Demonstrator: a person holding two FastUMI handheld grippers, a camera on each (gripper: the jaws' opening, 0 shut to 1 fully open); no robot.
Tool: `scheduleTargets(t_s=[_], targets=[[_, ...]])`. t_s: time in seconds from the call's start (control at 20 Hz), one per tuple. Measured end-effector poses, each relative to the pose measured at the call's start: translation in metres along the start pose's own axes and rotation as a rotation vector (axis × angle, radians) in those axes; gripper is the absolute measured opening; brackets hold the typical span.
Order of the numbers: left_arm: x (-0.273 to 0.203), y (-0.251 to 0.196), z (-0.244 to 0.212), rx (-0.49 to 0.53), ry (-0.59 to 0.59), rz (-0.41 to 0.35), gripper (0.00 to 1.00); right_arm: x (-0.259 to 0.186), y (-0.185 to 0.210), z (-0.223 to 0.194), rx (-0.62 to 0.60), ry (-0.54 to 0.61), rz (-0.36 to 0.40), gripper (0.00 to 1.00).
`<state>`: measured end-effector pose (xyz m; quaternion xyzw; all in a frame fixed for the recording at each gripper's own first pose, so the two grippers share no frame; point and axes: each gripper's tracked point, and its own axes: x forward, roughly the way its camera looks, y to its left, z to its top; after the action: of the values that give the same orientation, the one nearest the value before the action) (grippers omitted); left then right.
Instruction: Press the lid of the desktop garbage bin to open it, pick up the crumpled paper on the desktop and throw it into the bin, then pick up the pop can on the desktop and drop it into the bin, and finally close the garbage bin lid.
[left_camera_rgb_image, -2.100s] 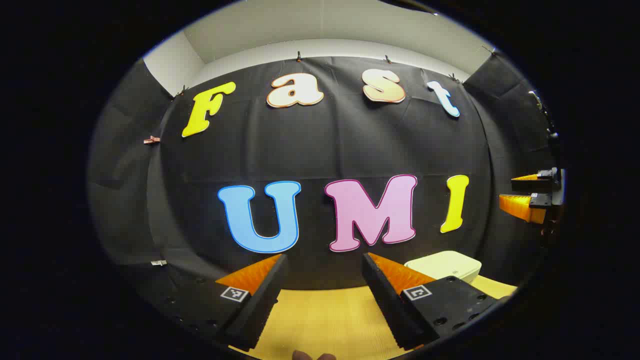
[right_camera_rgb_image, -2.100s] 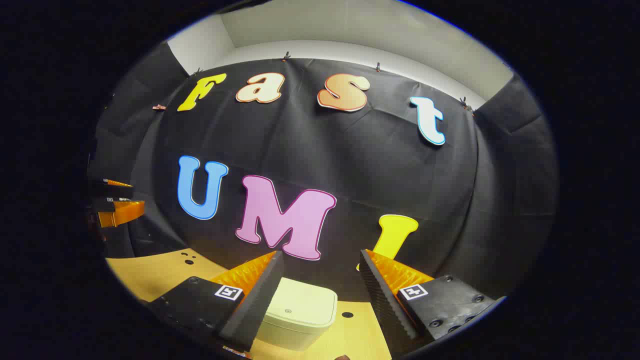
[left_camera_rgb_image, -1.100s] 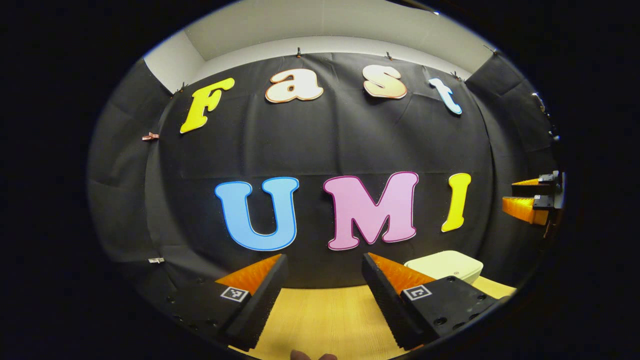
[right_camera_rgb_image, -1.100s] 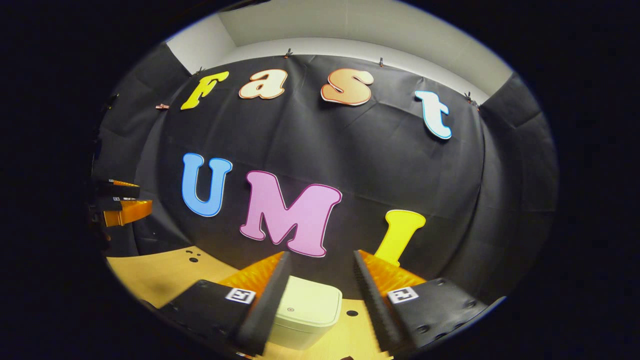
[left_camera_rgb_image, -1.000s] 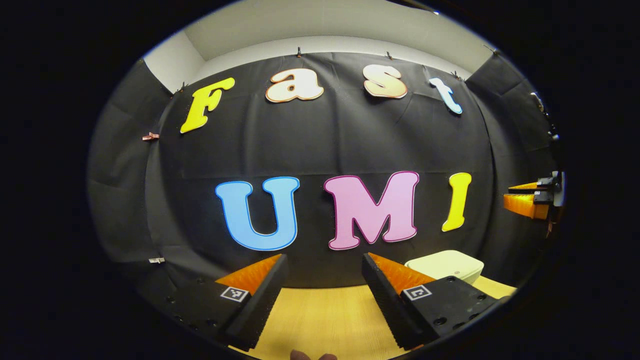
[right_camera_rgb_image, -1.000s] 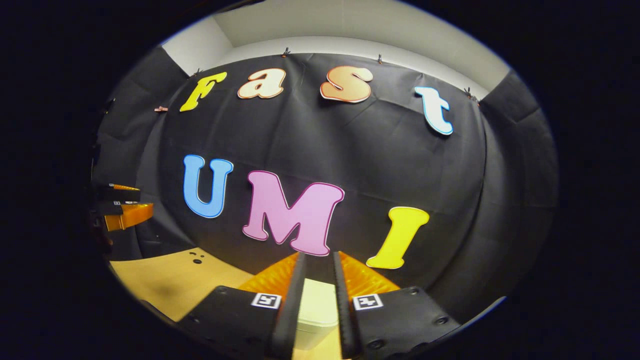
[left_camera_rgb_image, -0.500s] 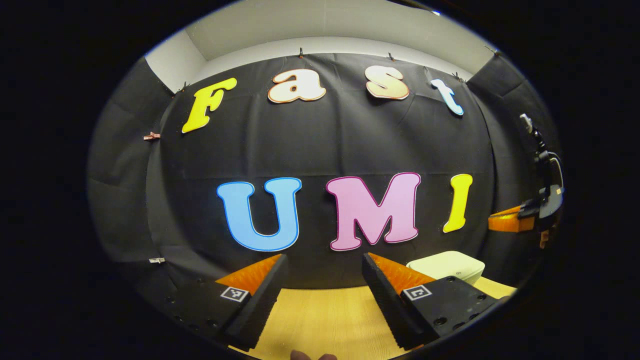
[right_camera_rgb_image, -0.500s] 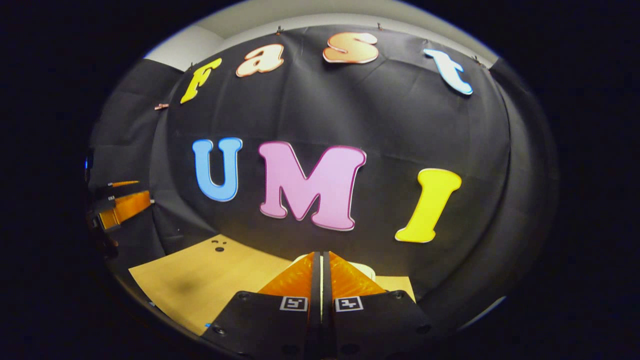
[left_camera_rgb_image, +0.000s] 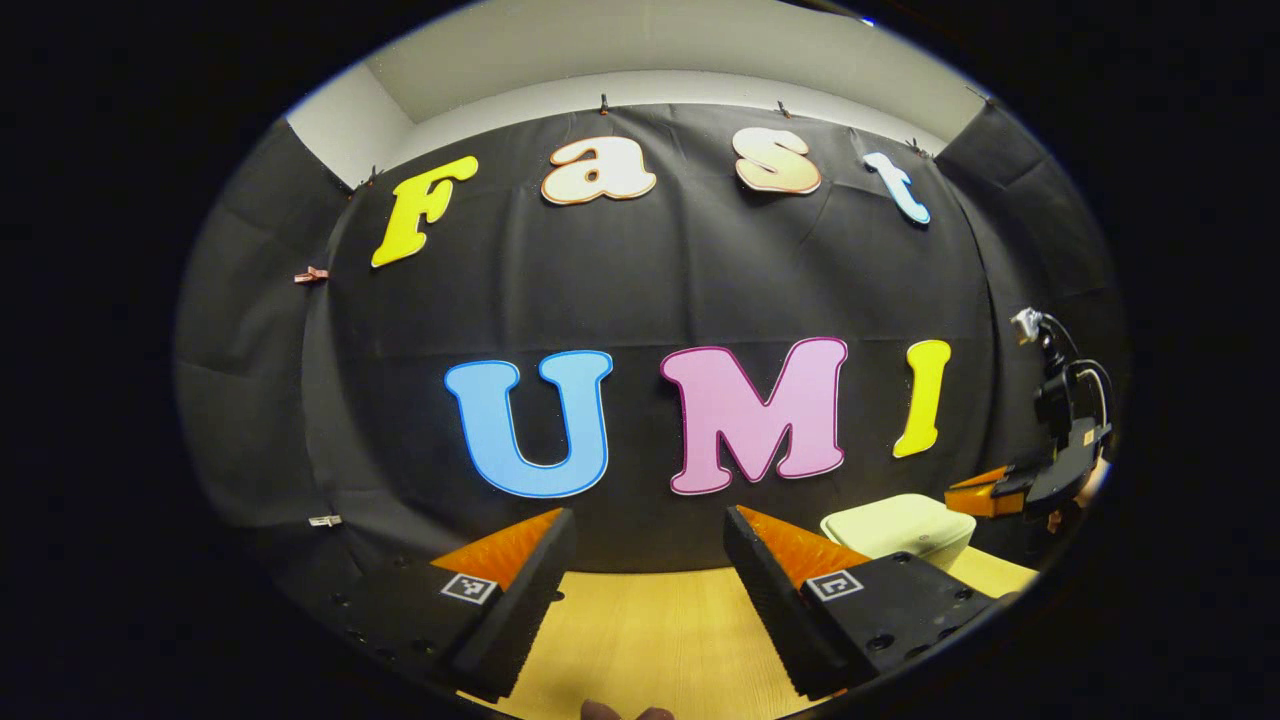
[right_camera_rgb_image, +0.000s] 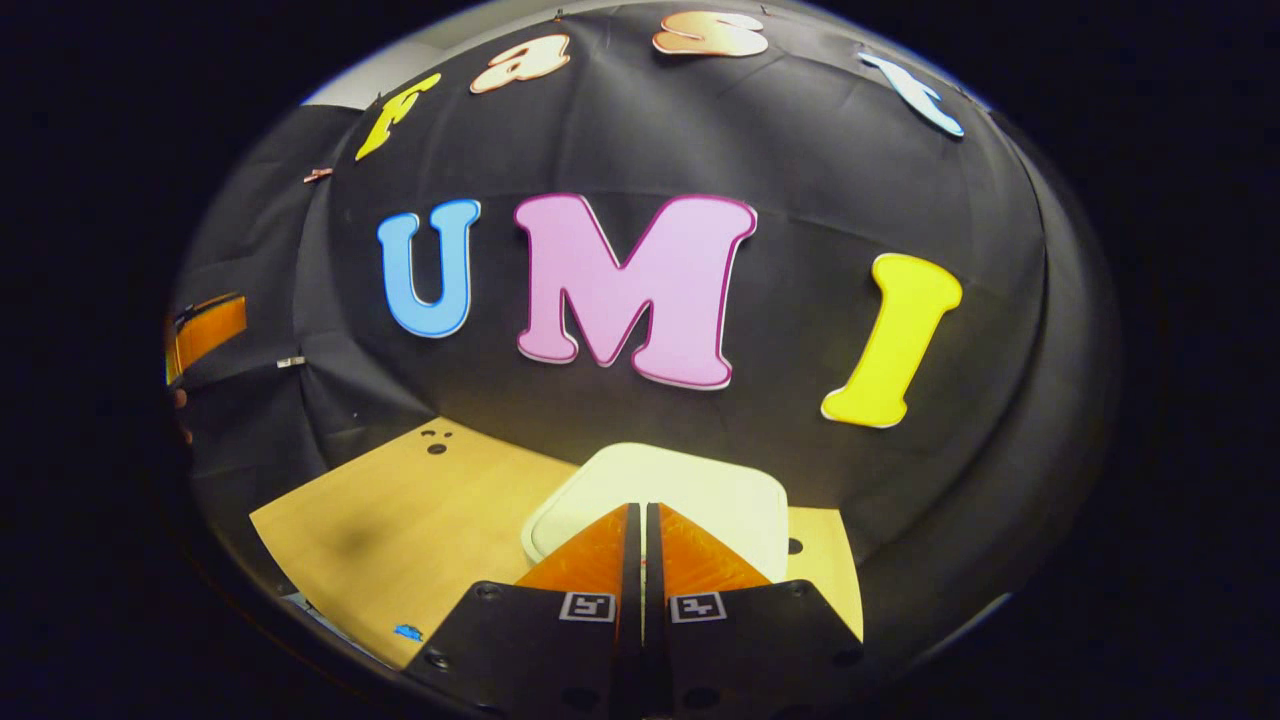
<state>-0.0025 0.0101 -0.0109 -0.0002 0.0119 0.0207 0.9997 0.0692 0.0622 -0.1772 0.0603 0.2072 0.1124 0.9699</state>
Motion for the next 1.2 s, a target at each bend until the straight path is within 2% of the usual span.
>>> scheduleTargets(t_s=[0.55,0.75,0.95,1.2], targets=[[-0.003,0.004,-0.007,-0.01,0.022,0.016,0.96,0.025,0.001,-0.045,0.001,0.089,0.006,0.05],[-0.004,0.006,-0.008,-0.005,0.024,0.021,0.96,0.026,0.0,-0.047,0.006,0.091,0.008,0.05],[-0.003,0.006,-0.01,-0.007,0.027,0.024,0.96,0.03,-0.001,-0.051,0.074,0.11,0.01,0.06],[-0.004,0.006,-0.012,-0.033,0.032,0.024,0.96,0.026,-0.003,-0.039,0.077,0.049,0.006,0.05]])
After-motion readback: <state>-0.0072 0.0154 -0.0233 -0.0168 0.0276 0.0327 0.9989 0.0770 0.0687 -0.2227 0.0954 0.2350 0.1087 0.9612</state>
